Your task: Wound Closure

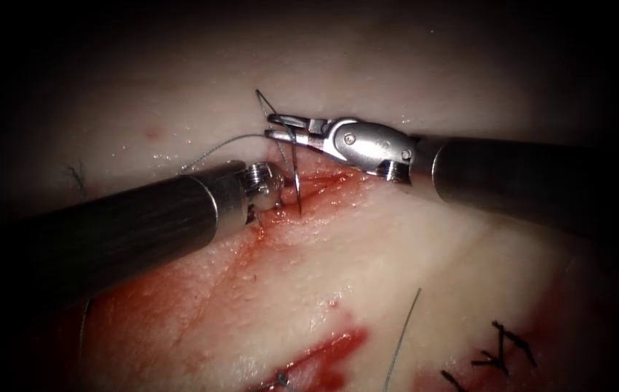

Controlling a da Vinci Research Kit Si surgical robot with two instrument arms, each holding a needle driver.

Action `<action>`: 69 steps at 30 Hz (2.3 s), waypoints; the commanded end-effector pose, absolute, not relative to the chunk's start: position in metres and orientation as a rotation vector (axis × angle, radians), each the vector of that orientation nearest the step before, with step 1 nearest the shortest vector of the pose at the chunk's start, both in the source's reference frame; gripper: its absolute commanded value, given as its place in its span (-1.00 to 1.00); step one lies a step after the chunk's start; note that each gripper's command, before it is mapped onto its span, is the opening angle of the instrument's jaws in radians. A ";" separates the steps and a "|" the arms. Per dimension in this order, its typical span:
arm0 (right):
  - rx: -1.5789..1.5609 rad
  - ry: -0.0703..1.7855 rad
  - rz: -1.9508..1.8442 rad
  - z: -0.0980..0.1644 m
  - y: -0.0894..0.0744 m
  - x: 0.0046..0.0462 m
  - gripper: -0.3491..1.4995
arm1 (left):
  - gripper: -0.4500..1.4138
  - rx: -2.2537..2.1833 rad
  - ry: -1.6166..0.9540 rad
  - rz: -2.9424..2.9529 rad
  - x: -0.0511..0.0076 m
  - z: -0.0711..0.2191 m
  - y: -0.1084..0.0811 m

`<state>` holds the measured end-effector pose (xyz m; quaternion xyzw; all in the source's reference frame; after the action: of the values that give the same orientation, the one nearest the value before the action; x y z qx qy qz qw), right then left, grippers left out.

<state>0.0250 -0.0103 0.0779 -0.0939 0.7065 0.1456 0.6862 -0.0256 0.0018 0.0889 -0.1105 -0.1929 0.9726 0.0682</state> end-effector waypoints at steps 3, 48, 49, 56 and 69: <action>-0.237 1.582 0.310 0.078 -0.009 0.0257 -1.00 | 0.32 -0.344 -0.592 2.922 -0.0262 0.089 0.002; -0.268 1.579 0.363 0.078 -0.012 0.0273 -1.00 | 0.30 -0.539 -0.342 2.807 -0.0260 0.083 0.005; -0.268 1.579 0.363 0.078 -0.012 0.0273 -1.00 | 0.30 -0.539 -0.342 2.807 -0.0260 0.083 0.005; -0.254 1.578 0.362 0.079 -0.011 0.0264 -1.00 | 0.21 -0.629 -0.181 2.800 -0.0272 0.077 0.004; -0.226 1.584 0.403 0.078 -0.010 0.0265 -1.00 | -0.06 -0.647 -0.133 2.811 -0.0299 0.074 -0.001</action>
<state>0.0255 -0.0106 0.0780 -0.0986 0.7040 0.1821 0.6793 -0.0293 -0.0024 0.0741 -0.2211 -0.0447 0.9659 0.1272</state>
